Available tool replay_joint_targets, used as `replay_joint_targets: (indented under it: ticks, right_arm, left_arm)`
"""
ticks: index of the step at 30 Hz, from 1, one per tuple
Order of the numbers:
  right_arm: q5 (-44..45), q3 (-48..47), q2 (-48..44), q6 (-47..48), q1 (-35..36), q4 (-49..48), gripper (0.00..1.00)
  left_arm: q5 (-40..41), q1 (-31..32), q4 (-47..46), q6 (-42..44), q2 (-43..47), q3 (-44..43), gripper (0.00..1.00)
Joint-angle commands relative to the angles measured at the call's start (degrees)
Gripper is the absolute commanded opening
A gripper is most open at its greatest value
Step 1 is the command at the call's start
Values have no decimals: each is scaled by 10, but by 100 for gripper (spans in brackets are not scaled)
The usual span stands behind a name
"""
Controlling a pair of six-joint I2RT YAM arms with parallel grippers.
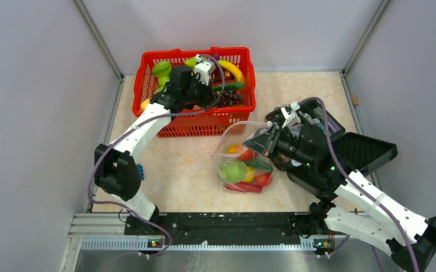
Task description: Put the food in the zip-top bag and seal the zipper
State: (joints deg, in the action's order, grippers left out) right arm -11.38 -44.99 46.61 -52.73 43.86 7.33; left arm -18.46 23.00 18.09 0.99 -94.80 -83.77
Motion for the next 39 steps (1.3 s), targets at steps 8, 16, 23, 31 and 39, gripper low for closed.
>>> replay_joint_targets:
  ticks: [8,16,23,31,39]
  right_arm:
    - [3,-10,-7,-2,6,-14,0]
    - [1,-10,-7,-3,7,-16,0]
    - [1,-9,-6,-5,6,-20,0]
    - [9,-11,-12,-8,6,-16,0]
    - [14,-6,-20,-8,6,-6,0]
  left_arm:
    - [67,-8,-76,-8,112,63,8]
    - [93,-13,-90,-31,131,83,6]
    - [17,-18,-48,-21,93,57,47]
    - [-2,-20,-38,-31,59,48,76]
    - [-86,-21,46,4,-4,-14,83]
